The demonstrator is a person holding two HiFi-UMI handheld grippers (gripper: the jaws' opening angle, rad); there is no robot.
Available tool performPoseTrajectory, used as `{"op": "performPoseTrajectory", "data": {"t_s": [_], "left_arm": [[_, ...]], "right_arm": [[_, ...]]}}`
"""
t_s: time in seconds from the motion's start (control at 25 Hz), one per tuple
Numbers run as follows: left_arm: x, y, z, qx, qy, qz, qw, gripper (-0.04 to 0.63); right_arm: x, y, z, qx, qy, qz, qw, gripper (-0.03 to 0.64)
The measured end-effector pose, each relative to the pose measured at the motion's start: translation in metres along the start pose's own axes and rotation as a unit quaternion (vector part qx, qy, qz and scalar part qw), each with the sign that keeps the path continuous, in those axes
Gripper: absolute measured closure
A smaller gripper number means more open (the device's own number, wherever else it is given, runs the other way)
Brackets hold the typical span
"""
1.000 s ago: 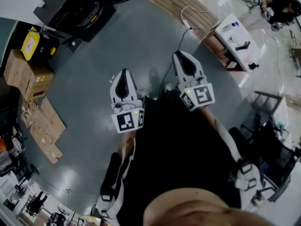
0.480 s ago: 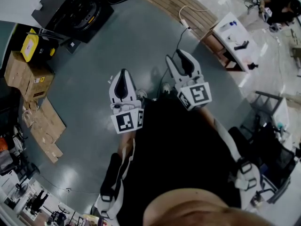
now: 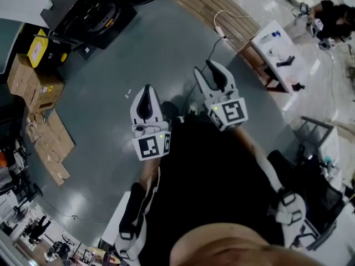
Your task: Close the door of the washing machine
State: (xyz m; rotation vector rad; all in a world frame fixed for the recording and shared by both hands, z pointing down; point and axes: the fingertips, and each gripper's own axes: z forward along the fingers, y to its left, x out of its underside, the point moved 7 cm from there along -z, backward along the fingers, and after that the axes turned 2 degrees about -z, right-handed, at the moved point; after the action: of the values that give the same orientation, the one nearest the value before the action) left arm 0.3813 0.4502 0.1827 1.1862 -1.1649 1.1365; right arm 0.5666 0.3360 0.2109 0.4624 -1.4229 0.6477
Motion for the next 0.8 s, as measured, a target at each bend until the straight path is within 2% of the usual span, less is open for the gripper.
{"op": "performPoseTrajectory", "data": {"t_s": [0.4, 0.8], "left_arm": [[0.008, 0.006, 0.051, 0.003, 0.007, -0.005, 1.0000, 0.591], [0.011, 0.062, 0.177, 0.028, 0.010, -0.016, 0.9994, 0.591]], "right_arm": [[0.003, -0.028, 0.034, 0.006, 0.010, 0.015, 1.000, 0.477], [-0.008, -0.073, 0.152, 0.019, 0.020, -0.003, 1.000, 0.477]]}}
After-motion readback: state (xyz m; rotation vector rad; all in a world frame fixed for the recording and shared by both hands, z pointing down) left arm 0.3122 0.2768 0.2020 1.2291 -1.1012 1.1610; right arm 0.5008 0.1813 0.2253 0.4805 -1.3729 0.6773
